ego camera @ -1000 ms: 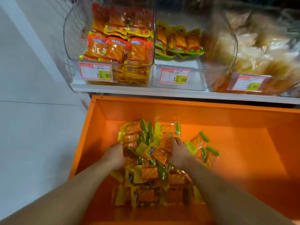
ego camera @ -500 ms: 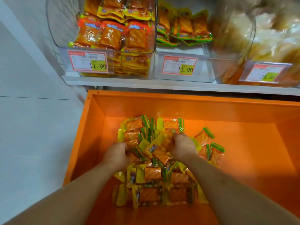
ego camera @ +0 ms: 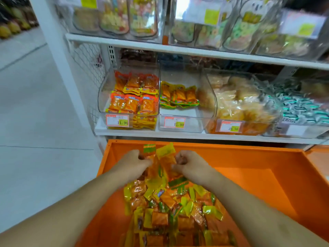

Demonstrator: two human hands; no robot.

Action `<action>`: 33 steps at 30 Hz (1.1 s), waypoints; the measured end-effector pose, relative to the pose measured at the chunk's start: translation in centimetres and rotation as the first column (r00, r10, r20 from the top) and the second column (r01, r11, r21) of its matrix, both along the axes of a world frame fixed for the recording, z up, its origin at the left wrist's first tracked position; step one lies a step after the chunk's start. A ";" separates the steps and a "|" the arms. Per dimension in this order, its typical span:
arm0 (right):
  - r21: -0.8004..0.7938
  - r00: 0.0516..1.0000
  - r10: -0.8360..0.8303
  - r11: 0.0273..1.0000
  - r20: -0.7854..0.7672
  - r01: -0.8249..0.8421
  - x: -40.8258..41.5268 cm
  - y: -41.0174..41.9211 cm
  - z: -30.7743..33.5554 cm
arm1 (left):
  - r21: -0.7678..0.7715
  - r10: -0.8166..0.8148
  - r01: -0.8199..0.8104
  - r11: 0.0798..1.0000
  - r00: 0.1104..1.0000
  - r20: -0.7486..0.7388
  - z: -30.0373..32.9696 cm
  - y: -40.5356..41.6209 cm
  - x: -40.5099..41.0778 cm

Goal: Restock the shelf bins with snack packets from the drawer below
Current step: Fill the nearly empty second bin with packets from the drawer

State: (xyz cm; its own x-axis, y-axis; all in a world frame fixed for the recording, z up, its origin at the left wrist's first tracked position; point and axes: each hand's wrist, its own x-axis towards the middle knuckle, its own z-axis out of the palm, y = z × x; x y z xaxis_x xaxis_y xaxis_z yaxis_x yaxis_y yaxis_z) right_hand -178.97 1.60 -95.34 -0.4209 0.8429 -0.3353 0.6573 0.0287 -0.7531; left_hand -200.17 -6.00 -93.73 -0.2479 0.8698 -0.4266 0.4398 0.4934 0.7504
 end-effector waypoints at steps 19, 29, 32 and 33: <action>-0.283 0.736 -0.373 0.926 -0.565 0.252 0.5 -3.4 12.4 | 0.297 0.173 -0.205 0.932 0.976 0.132 9.1 -2.3 0.5; -0.006 0.891 -0.173 0.982 -0.420 0.188 -0.3 -1.2 10.6 | 0.289 0.061 -0.174 0.941 0.930 0.362 8.4 -0.4 0.7; -0.029 0.895 -0.177 0.983 -0.410 0.181 -0.4 -1.3 10.7 | 0.271 0.062 -0.208 0.940 0.883 0.465 8.3 -0.4 0.8; -0.025 0.901 -0.172 0.984 -0.399 0.177 -0.5 -1.4 10.8 | 0.263 0.066 -0.222 0.939 0.865 0.497 8.3 -0.4 0.9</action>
State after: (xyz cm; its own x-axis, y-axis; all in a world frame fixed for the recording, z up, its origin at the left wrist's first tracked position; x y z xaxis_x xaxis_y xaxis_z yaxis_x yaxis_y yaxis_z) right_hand -179.45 0.21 -84.55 -0.3628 0.9179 -0.1606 0.2986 -0.0487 -0.9531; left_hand -199.30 -6.44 -85.43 -0.2162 0.9445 -0.2472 -0.0662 0.2384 0.9689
